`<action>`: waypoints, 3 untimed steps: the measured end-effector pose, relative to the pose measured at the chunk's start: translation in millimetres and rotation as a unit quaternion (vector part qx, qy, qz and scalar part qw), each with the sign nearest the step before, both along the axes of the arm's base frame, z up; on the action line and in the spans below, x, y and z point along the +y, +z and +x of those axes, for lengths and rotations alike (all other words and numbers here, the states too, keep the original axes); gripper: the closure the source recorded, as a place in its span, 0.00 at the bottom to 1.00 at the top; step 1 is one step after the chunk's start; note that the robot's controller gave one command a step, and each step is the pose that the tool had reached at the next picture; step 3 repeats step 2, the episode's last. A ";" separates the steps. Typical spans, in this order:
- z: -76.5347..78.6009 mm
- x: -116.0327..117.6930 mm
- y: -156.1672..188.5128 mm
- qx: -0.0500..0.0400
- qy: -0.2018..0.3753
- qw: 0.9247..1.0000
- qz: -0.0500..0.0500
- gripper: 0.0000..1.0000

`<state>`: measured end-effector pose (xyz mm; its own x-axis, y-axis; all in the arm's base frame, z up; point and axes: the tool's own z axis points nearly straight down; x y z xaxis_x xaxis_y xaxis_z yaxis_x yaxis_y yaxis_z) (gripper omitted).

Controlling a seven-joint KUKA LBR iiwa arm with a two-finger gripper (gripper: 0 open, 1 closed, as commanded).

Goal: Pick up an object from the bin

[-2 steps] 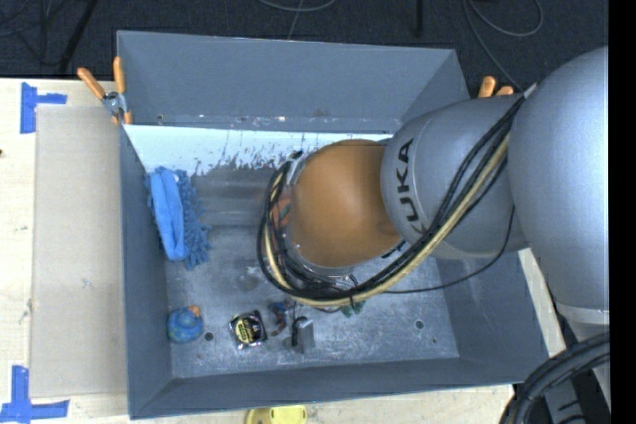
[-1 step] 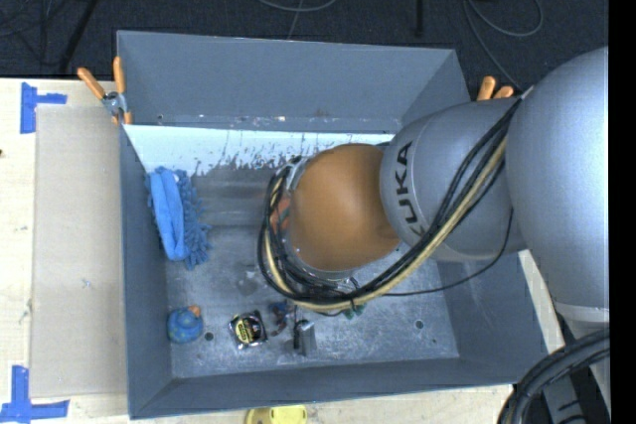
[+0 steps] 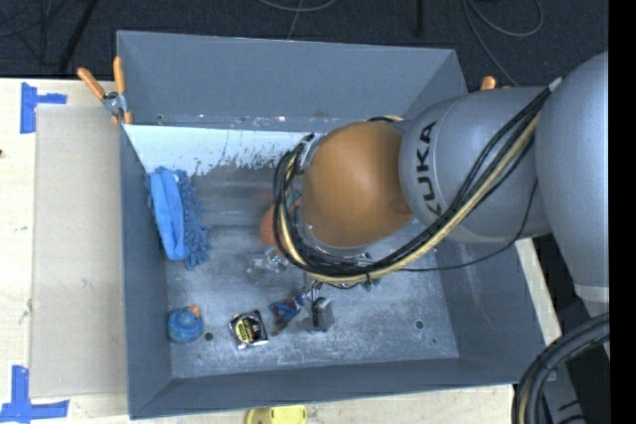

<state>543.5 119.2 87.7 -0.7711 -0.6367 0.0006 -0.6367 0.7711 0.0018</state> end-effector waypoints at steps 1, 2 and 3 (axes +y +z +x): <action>-32.0 -13.2 -18.5 0.000 -0.108 0.994 0.000 1.00; -32.0 -13.3 -18.5 0.001 -0.109 0.994 0.000 1.00; -32.0 -13.3 -18.5 0.001 -0.109 0.994 0.000 1.00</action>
Offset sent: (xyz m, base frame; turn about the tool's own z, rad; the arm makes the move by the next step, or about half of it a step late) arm 0.0000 0.0000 0.0000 0.0000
